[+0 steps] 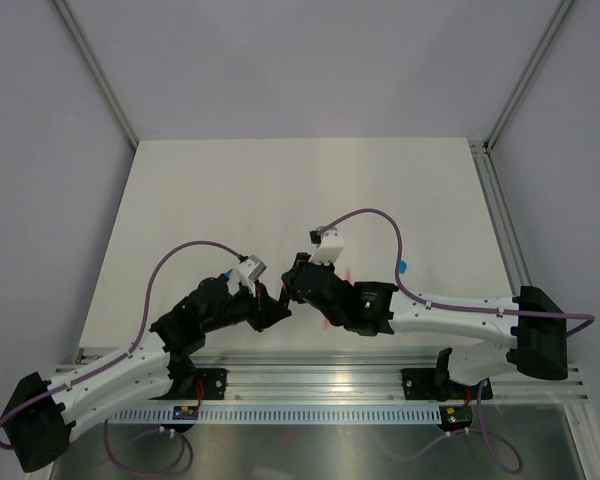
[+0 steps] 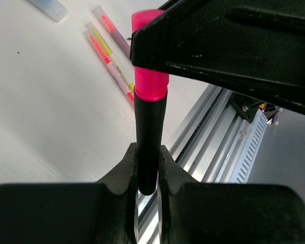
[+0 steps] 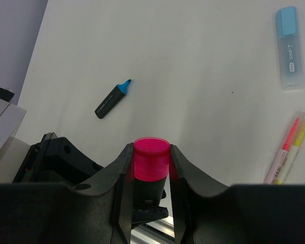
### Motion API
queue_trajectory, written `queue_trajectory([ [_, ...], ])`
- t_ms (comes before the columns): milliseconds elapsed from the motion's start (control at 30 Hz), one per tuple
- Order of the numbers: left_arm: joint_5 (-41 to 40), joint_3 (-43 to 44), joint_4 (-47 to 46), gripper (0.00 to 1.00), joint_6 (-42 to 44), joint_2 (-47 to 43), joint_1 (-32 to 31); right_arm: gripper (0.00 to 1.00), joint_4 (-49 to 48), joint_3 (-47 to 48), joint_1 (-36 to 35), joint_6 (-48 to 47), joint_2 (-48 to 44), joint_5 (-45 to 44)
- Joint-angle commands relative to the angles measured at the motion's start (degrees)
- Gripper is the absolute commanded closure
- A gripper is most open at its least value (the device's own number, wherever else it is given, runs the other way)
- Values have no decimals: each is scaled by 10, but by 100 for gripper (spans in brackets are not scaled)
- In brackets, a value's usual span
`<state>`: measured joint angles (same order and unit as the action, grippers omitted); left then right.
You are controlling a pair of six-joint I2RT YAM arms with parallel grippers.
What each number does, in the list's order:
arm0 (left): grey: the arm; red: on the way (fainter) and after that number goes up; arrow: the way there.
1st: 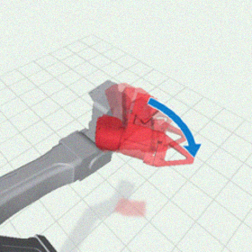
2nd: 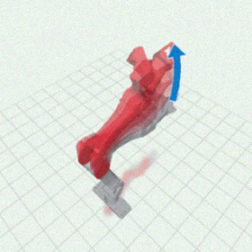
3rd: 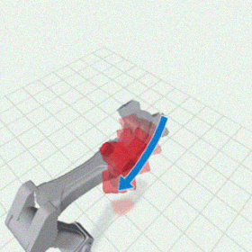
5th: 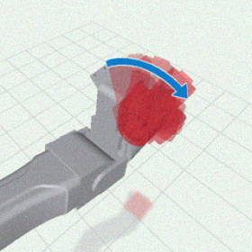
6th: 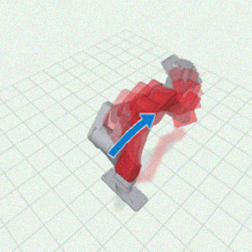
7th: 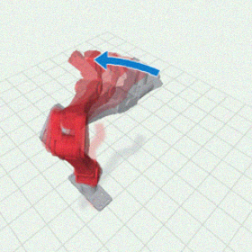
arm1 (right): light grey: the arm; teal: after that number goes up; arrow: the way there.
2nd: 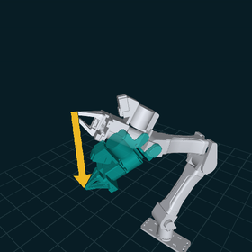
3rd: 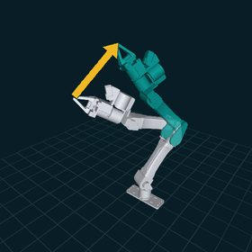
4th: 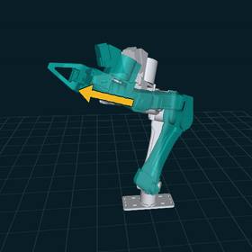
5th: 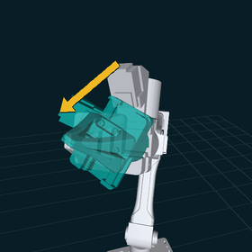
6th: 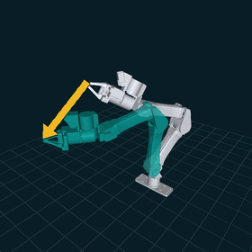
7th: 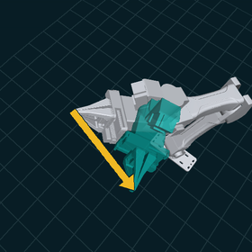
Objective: Insert the pens into the pen caps
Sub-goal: Insert the pen cap onto the pen.
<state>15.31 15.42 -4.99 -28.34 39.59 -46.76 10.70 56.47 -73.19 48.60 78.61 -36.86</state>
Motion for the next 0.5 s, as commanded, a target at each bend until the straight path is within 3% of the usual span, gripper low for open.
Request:
queue_trajectory([
  [0, -70, 56, -127, 100, 7, 0, 12, 100, 69, 3, -35, 4, -4, 162],
  [300, -108, 80, -132, 100, 17, -7, 9, 100, -8, -65, -40, 68, -28, 166],
  [467, -100, 98, -137, 100, 18, 0, 9, 100, 16, -58, -69, 77, -14, 152],
])
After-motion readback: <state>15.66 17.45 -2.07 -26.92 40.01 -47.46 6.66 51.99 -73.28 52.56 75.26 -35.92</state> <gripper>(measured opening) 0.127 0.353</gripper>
